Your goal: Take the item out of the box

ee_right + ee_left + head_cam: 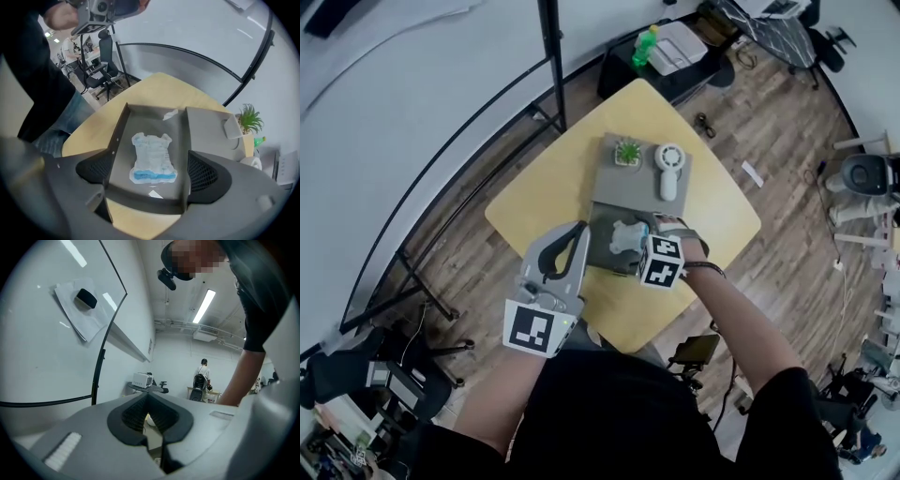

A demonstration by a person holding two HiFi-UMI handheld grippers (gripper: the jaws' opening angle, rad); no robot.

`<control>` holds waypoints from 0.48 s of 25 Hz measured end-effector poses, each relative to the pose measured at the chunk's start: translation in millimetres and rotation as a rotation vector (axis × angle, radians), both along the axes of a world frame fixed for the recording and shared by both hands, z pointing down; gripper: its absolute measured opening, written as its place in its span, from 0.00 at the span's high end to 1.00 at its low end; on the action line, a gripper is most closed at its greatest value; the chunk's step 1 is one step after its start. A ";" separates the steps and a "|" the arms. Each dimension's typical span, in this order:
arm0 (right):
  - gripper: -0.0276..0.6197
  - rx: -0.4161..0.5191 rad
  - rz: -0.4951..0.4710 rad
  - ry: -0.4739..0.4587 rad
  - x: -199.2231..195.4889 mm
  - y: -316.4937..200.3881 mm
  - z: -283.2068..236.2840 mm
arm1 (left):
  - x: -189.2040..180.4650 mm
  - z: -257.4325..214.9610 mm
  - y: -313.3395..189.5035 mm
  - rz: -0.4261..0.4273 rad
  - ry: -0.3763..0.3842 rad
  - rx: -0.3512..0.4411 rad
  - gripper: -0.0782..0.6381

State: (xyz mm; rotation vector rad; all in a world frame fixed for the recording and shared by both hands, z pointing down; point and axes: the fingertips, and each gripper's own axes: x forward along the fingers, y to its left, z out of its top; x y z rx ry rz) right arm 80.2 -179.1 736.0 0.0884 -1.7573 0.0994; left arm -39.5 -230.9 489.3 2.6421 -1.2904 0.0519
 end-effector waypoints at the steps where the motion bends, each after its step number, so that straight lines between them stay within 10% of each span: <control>1: 0.17 -0.008 -0.004 0.014 0.6 1.2 6.1 | -0.9 2.5 0.4 -0.002 0.002 -0.008 0.89; 12: 0.30 -0.083 -0.002 0.129 1.7 1.3 43.0 | -9.3 17.5 9.6 0.000 0.000 -0.046 0.89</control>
